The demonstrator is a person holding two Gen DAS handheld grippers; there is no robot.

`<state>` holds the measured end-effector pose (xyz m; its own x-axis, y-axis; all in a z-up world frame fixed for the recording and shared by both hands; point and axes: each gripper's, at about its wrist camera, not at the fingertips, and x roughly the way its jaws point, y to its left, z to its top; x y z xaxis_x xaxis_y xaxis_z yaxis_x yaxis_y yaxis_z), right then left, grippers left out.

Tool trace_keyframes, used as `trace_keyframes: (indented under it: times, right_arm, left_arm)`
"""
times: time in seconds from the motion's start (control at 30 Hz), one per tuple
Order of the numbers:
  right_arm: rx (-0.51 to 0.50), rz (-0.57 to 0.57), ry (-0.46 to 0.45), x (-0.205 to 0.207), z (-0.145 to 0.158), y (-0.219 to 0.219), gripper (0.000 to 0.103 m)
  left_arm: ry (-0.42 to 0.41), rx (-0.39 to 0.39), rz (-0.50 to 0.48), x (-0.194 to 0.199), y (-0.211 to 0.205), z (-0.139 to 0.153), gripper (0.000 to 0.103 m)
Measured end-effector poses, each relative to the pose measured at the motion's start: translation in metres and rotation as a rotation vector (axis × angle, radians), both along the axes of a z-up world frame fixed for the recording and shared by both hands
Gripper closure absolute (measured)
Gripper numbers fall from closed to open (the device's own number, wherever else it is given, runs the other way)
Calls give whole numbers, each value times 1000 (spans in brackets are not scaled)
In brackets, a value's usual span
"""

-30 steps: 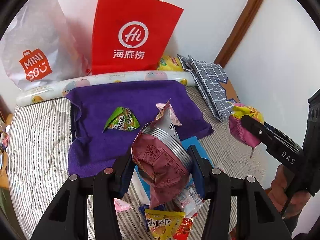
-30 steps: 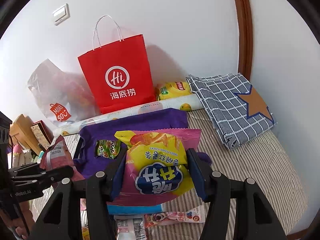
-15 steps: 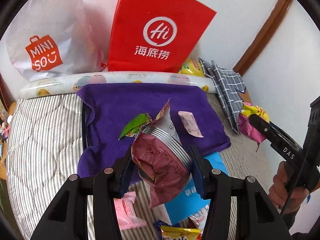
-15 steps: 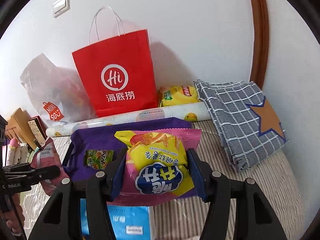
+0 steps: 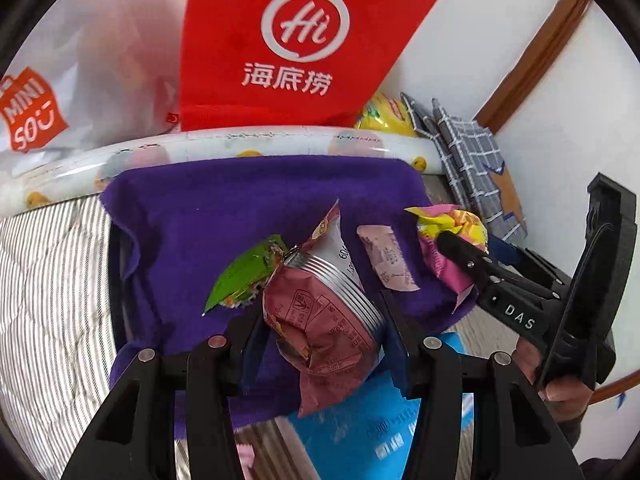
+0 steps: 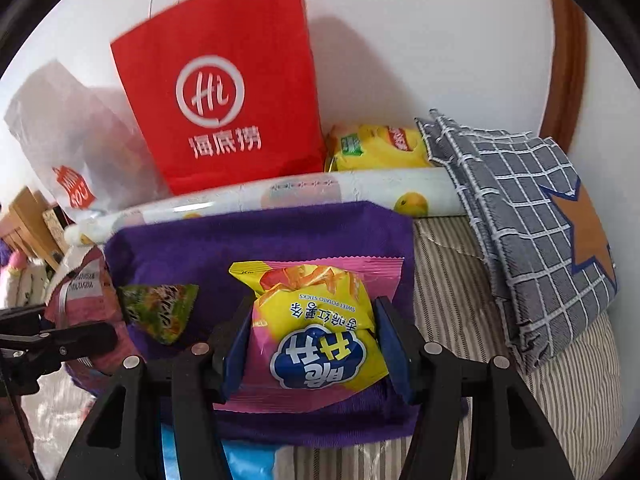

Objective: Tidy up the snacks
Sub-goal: 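Move both held bags over the purple towel beside the placed snacks, then lower the chip bag onto the towel with the right gripper while the left releases the pink-silver bag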

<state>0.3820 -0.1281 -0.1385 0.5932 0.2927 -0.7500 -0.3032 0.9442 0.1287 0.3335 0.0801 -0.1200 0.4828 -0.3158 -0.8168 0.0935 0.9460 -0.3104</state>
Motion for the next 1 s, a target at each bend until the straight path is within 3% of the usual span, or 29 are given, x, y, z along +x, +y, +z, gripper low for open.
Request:
trace_keyframes:
  times: [0.2, 0.57, 0.67, 0.8, 1.0]
  right_arm:
    - [3, 3, 47, 8, -19, 2, 47]
    - [3, 22, 54, 4, -13, 2, 43]
    - [8, 21, 38, -2, -5, 0, 29]
    - [-2, 5, 7, -14, 12, -3, 28]
    - [-10, -43, -63, -45, 41, -17, 28]
  left_arm:
    - [40, 18, -5, 11, -3, -22, 52]
    - [64, 7, -6, 11, -2, -30, 51]
    - [84, -5, -2, 11, -2, -30, 44]
    - [66, 15, 31, 3, -2, -22, 27]
    - [26, 44, 38, -19, -4, 1, 24]
